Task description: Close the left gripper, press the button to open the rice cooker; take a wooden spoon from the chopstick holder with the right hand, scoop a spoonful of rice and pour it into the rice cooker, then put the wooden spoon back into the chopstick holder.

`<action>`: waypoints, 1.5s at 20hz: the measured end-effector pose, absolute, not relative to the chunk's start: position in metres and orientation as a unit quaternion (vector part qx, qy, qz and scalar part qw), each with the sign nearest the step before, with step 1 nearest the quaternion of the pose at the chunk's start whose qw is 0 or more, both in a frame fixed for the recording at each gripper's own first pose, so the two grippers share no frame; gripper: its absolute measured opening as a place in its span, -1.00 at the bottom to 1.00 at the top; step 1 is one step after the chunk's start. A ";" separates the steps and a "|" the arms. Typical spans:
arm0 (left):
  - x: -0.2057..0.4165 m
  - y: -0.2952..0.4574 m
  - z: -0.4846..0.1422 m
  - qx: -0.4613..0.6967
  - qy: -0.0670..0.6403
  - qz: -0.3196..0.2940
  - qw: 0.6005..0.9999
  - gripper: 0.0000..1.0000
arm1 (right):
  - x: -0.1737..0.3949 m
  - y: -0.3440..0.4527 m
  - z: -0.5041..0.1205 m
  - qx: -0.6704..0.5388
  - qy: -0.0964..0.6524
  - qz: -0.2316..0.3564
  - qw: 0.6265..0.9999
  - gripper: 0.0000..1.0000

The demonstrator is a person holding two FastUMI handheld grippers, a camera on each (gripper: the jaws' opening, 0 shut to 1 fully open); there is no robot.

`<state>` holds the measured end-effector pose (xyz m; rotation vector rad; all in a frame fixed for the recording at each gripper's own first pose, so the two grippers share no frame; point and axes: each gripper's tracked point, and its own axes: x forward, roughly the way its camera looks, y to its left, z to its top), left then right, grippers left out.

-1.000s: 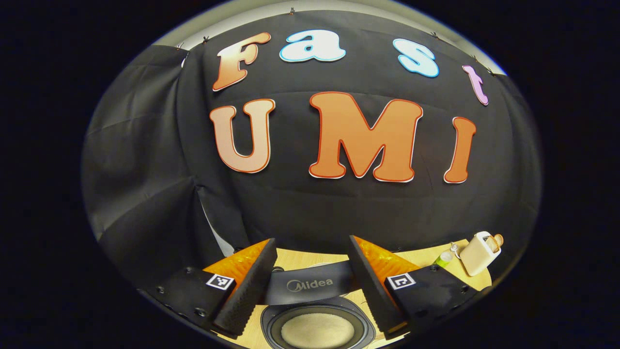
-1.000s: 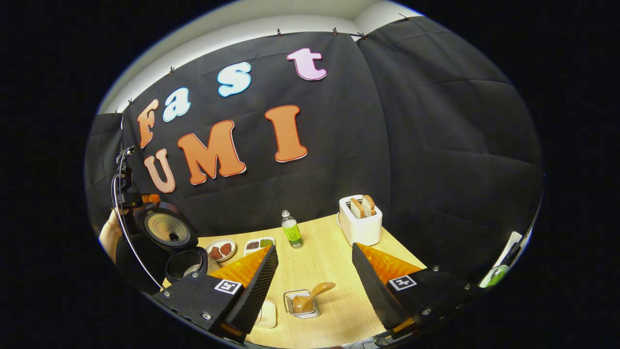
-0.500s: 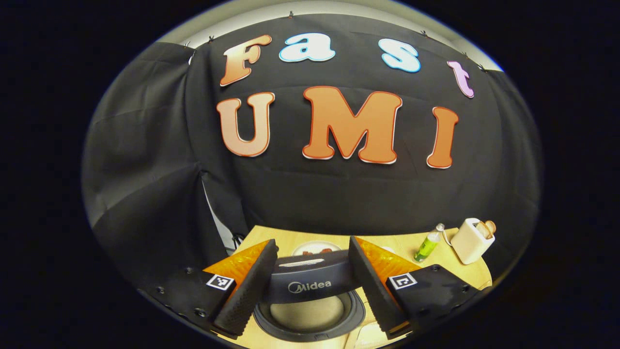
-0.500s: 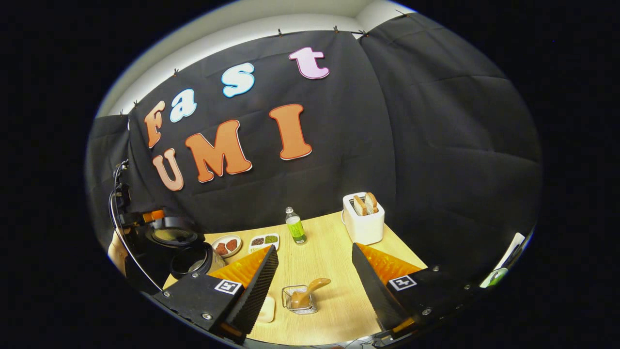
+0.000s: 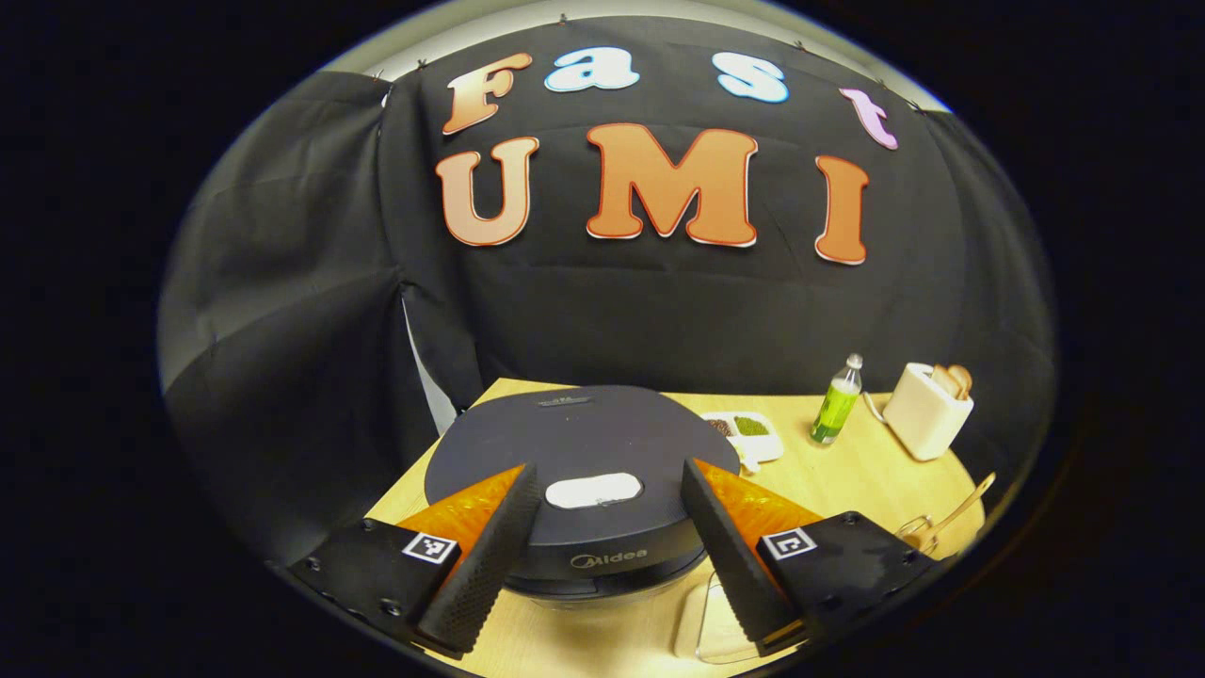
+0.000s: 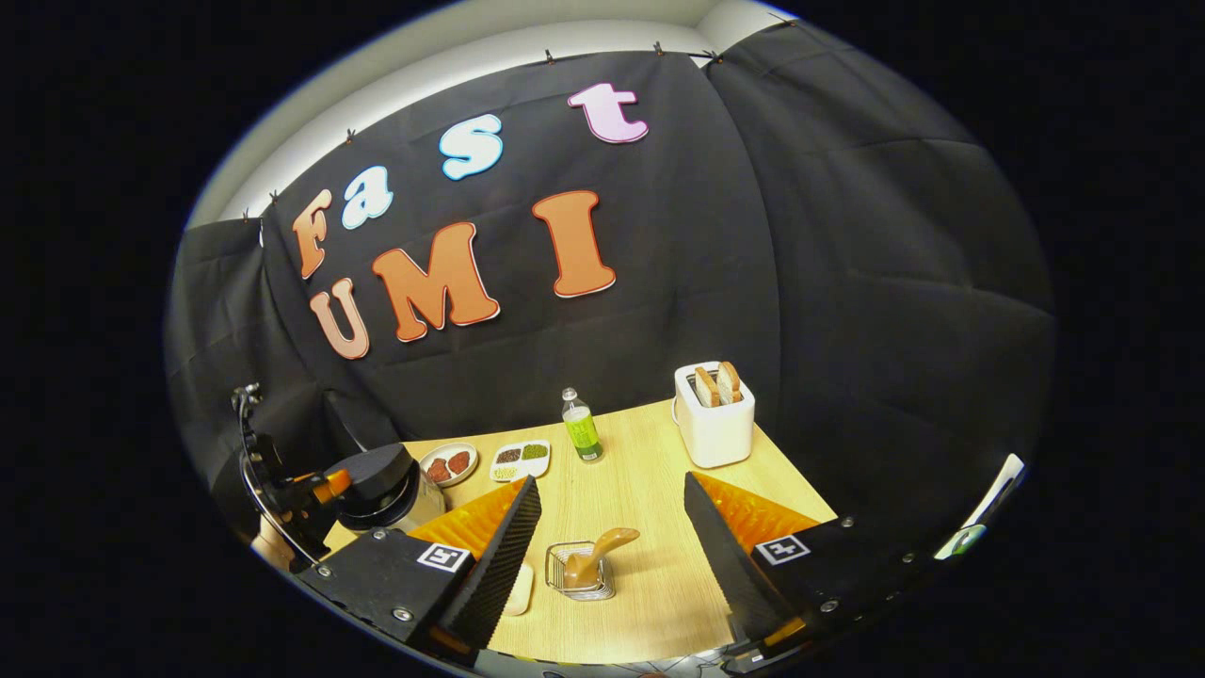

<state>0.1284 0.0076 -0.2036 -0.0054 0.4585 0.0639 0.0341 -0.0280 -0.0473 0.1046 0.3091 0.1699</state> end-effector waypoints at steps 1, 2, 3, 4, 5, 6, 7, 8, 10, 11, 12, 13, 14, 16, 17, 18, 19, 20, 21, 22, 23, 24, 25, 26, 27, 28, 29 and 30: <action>0.125 0.009 -0.214 -0.002 0.232 0.034 0.972 1.00 | 0.032 -0.028 -0.049 0.055 0.157 0.084 0.983 0.89; 0.123 0.009 -0.225 0.000 0.236 0.036 0.971 1.00 | 0.031 -0.028 -0.051 0.057 0.158 0.081 0.982 0.89; 0.119 0.009 -0.233 0.004 0.245 0.038 0.969 1.00 | 0.031 -0.029 -0.052 0.058 0.158 0.076 0.983 0.89; 0.122 0.012 -0.225 0.014 0.214 0.038 0.976 0.87 | 0.031 -0.029 -0.053 0.058 0.157 0.070 0.983 0.89; 0.121 0.012 -0.229 0.012 0.215 0.040 0.976 0.92 | 0.031 -0.030 -0.054 0.060 0.158 0.064 0.983 0.89; 0.118 0.012 -0.231 0.001 0.209 0.045 0.977 1.00 | 0.028 -0.030 -0.056 0.063 0.160 0.060 0.983 0.89; 0.121 0.012 -0.235 -0.003 0.208 0.045 0.977 1.00 | 0.028 -0.027 -0.057 0.065 0.161 0.057 0.983 0.89; 0.116 0.009 -0.245 -0.002 0.228 0.040 0.973 1.00 | 0.025 -0.028 -0.057 0.065 0.160 0.052 0.983 0.89; 0.118 0.009 -0.239 0.012 0.222 0.032 0.974 1.00 | 0.024 -0.025 -0.059 0.061 0.156 0.043 0.985 0.89; 0.118 0.007 -0.236 0.009 0.214 0.027 0.976 1.00 | 0.023 -0.023 -0.060 0.059 0.156 0.042 0.985 0.89; 0.121 0.010 -0.235 0.013 0.206 0.021 0.978 0.93 | 0.023 -0.019 -0.061 0.055 0.159 0.042 0.985 0.89; 0.122 0.007 -0.236 0.018 0.208 0.015 0.978 0.92 | 0.022 -0.016 -0.061 0.051 0.160 0.042 0.985 0.89; 0.117 0.007 -0.235 0.025 0.217 0.011 0.976 0.90 | 0.023 -0.014 -0.059 0.047 0.158 0.041 0.986 0.89; 0.109 0.004 -0.229 0.018 0.244 -0.008 0.970 1.00 | 0.023 -0.010 -0.051 0.041 0.149 0.039 0.987 0.89; 0.107 0.005 -0.219 0.011 0.241 -0.016 0.970 1.00 | 0.023 -0.008 -0.046 0.039 0.143 0.038 0.988 0.90; 0.109 0.011 -0.204 0.007 0.228 -0.017 0.973 1.00 | 0.024 -0.006 -0.041 0.036 0.137 0.039 0.989 0.89; 0.109 0.021 -0.186 0.005 0.217 -0.014 0.976 0.87 | 0.025 -0.003 -0.037 0.032 0.132 0.039 0.990 0.89; 0.105 0.032 -0.166 0.000 0.206 -0.010 0.979 0.87 | 0.025 0.000 -0.032 0.028 0.126 0.041 0.991 0.89; 0.104 0.042 -0.143 -0.008 0.190 -0.005 0.982 1.00 | 0.027 0.003 -0.027 0.024 0.120 0.043 0.992 0.89; 0.102 0.051 -0.118 -0.013 0.172 -0.001 0.985 1.00 | 0.029 0.006 -0.022 0.022 0.115 0.045 0.992 0.89; 0.098 0.061 -0.090 -0.014 0.152 0.003 0.988 1.00 | 0.030 0.010 -0.017 0.022 0.111 0.048 0.992 0.89; 0.092 0.069 -0.059 -0.011 0.132 0.005 0.991 0.89 | 0.030 0.014 -0.011 0.023 0.107 0.052 0.993 0.89; 0.086 0.076 -0.029 -0.007 0.110 0.004 0.994 0.89 | 0.032 0.020 -0.006 0.024 0.101 0.056 0.993 0.89; 0.077 0.083 -0.003 -0.001 0.086 0.005 0.996 0.88 | 0.034 0.024 0.000 0.023 0.094 0.060 0.994 0.89; 0.069 0.092 0.023 0.003 0.065 0.008 0.998 0.88 | 0.034 0.027 0.006 0.022 0.086 0.062 0.994 0.89; 0.058 0.100 0.046 0.003 0.048 0.014 0.999 0.88 | 0.034 0.032 0.012 0.022 0.078 0.066 0.994 0.89; 0.050 0.105 0.065 0.001 0.034 0.019 0.999 0.88 | 0.034 0.038 0.018 0.019 0.070 0.070 0.995 0.89; 0.041 0.107 0.076 -0.001 0.023 0.019 1.000 0.88 | 0.034 0.041 0.023 0.014 0.061 0.073 0.995 0.89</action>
